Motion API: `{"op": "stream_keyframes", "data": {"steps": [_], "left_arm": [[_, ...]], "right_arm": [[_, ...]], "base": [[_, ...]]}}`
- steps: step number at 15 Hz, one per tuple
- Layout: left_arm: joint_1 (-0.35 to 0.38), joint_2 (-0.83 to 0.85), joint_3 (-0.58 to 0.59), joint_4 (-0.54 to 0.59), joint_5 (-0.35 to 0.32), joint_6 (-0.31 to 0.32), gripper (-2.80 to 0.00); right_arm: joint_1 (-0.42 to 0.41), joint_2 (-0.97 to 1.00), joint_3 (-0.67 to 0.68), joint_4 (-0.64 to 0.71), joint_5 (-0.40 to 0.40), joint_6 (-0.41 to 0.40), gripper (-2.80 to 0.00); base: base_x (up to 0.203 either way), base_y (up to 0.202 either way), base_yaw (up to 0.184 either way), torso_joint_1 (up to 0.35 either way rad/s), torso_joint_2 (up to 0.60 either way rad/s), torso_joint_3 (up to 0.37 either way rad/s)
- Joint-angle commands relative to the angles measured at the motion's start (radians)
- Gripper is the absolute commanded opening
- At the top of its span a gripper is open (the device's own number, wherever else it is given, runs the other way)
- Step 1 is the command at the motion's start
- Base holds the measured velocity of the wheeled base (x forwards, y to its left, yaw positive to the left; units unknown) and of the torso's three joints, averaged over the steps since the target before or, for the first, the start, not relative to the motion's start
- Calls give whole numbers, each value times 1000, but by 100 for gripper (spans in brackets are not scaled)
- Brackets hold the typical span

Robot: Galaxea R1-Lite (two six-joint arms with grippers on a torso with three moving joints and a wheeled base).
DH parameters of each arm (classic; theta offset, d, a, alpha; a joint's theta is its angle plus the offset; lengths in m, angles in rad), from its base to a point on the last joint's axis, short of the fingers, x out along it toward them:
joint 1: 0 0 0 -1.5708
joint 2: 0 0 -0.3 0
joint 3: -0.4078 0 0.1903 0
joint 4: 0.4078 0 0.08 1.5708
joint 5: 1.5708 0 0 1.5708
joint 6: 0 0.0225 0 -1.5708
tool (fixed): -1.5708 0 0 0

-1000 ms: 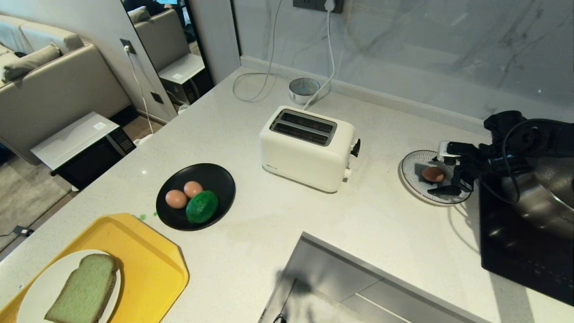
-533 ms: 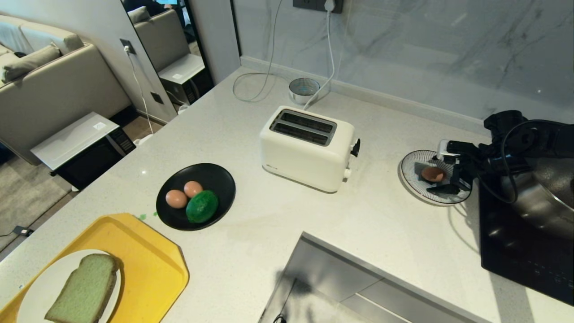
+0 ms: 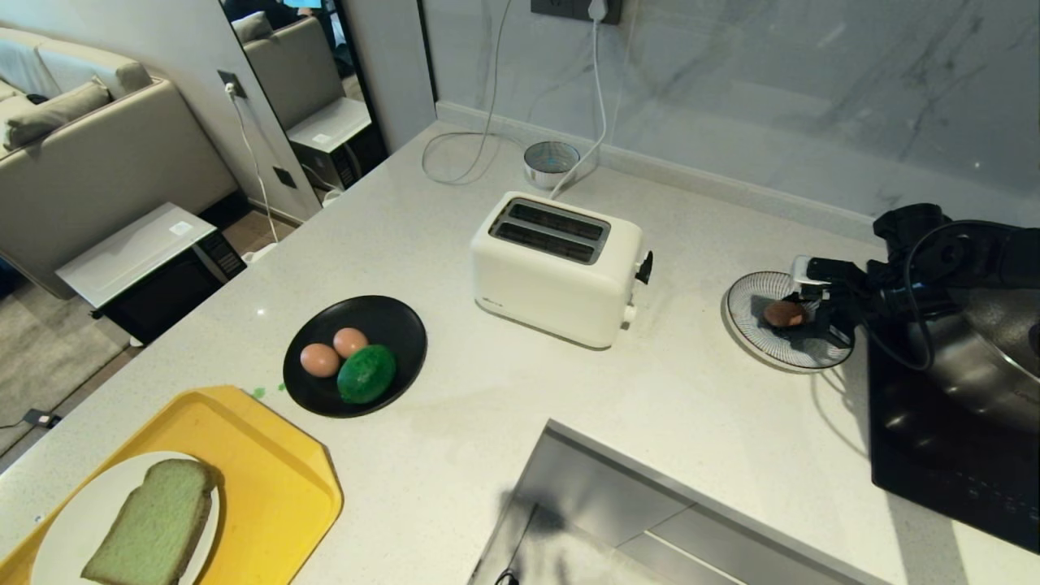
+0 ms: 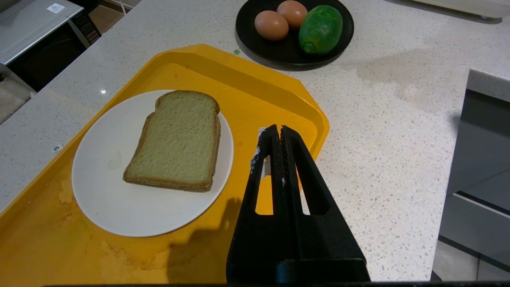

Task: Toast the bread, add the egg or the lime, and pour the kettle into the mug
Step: Pick up the egg, then put the egg in the bowl

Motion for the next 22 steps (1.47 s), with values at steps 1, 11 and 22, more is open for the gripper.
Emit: {"op": "stream_keyframes", "data": {"steps": [1, 11, 22], "left_arm": [[0, 0, 0, 0, 0, 0, -280], [0, 1, 0, 0, 0, 0, -280], [0, 1, 0, 0, -1, -2, -280]], "right_arm": [[0, 1, 0, 2, 5, -4, -280], [-1, -35, 0, 2, 11, 50, -280], [-9, -257, 12, 10, 54, 388, -280]], "base": [[0, 0, 0, 0, 0, 0], [0, 0, 0, 0, 0, 0], [0, 0, 0, 0, 0, 0]]}}
